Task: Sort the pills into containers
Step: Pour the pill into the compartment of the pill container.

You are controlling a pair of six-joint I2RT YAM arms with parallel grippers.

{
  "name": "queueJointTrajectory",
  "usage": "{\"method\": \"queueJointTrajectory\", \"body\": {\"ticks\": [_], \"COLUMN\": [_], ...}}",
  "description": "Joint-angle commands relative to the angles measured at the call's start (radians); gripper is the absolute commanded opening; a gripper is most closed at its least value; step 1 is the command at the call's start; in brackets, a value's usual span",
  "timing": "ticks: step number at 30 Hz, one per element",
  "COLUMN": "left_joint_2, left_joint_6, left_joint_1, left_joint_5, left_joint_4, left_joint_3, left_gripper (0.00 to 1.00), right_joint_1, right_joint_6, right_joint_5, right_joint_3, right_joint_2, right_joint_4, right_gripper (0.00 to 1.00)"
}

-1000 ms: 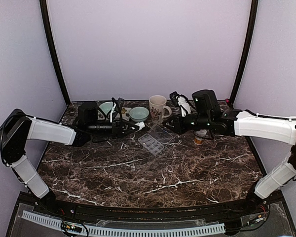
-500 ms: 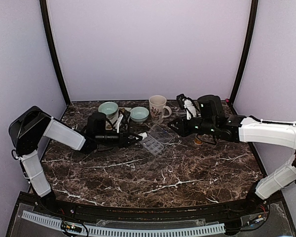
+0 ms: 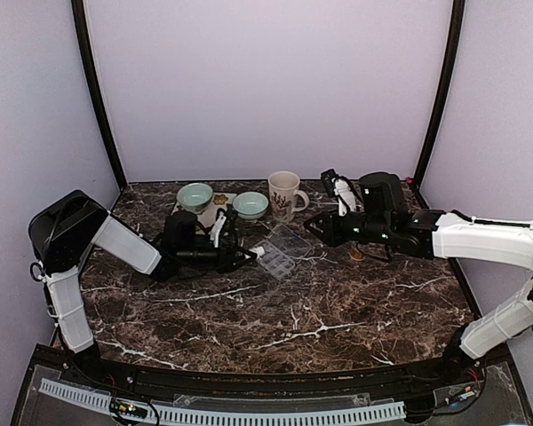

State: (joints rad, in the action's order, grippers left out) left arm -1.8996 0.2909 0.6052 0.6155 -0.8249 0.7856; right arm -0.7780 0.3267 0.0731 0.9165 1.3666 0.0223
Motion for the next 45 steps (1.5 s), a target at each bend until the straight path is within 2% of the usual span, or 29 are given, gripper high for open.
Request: {"method": "queueJointTrajectory", "body": {"ticks": [1,4,45], "left_joint_2": [-0.012,-0.019,-0.072], "left_joint_6": [-0.036,-0.045,-0.122], "left_joint_1": [0.005,0.033,0.055], "left_joint_5": [-0.019,-0.023,-0.081], "left_joint_4": [0.003,0.012,0.157], "left_joint_3": [0.023,0.029,0.112], "left_gripper": [0.0,0.0,0.0], "right_joint_1": [-0.001,-0.001,0.0], "right_joint_6": [0.005,0.005,-0.004], "right_joint_5": [-0.012,-0.011,-0.005], "right_joint_3": [-0.011,-0.011,-0.001], "right_joint_2": [-0.023,-0.022,-0.006], "right_joint_4": [0.04,0.04,0.029], "right_gripper": [0.0,0.0,0.0]}}
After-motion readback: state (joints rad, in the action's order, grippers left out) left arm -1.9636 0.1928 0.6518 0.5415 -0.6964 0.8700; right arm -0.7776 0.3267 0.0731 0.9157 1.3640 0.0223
